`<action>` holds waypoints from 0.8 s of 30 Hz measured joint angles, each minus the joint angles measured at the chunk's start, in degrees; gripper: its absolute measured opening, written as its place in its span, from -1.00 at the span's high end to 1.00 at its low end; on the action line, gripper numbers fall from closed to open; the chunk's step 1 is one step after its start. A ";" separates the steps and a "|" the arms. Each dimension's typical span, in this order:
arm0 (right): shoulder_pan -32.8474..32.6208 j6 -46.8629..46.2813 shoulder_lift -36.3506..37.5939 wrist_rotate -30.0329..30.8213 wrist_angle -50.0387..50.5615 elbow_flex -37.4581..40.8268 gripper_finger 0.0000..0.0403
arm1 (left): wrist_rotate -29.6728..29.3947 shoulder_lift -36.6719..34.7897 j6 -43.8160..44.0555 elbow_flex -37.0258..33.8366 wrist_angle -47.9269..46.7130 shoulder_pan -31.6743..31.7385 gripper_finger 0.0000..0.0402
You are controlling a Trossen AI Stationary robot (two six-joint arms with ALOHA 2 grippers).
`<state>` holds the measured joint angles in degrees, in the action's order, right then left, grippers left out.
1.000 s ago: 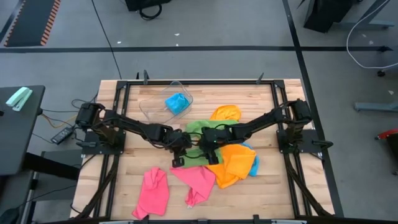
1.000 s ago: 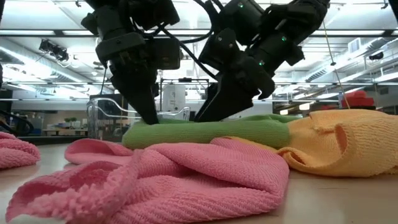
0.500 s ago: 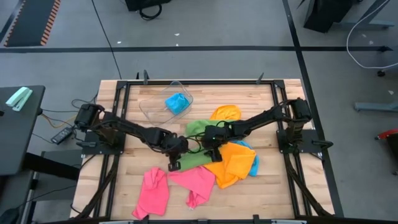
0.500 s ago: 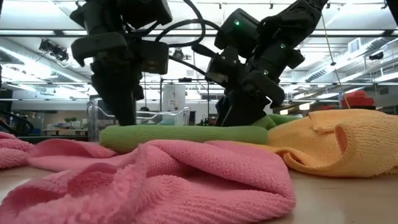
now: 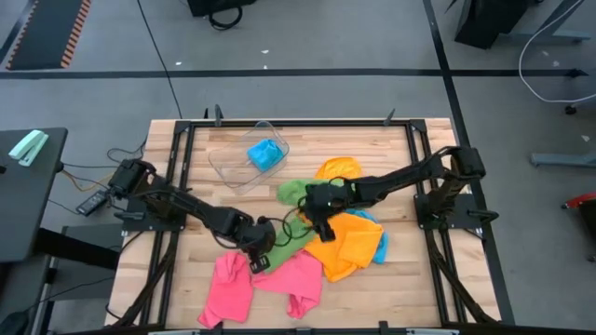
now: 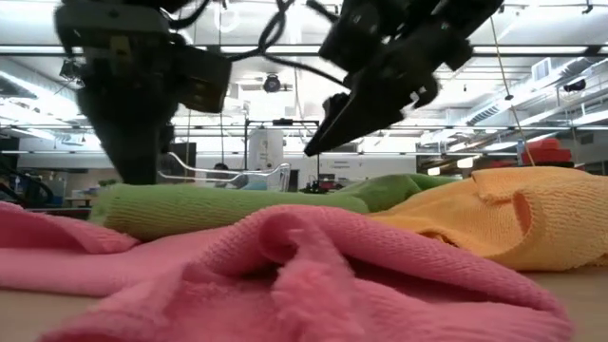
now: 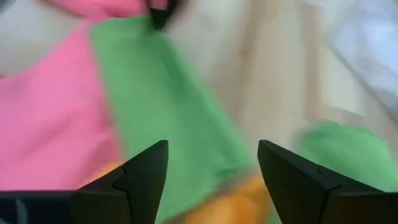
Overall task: Fold microfiber towels
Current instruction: Fold the left green microfiber towel
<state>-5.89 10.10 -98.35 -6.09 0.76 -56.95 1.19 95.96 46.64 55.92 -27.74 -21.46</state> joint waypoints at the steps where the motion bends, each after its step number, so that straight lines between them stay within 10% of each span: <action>1: -1.31 0.76 -0.13 -0.13 0.16 0.03 -0.28 | -0.25 0.00 0.93 0.00 -0.02 -0.56 0.83; 10: -10.36 3.00 -2.36 10.43 -0.84 0.15 -0.28 | -3.31 0.00 5.22 0.00 -0.38 -3.61 0.82; 24: -9.97 -2.70 -2.08 11.00 -0.32 0.17 -0.28 | -4.35 -4.96 -6.35 0.00 -3.68 -0.88 -0.13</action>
<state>-15.86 7.40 -100.42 4.91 0.44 -56.77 -3.16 91.01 40.29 55.92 -31.43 -22.34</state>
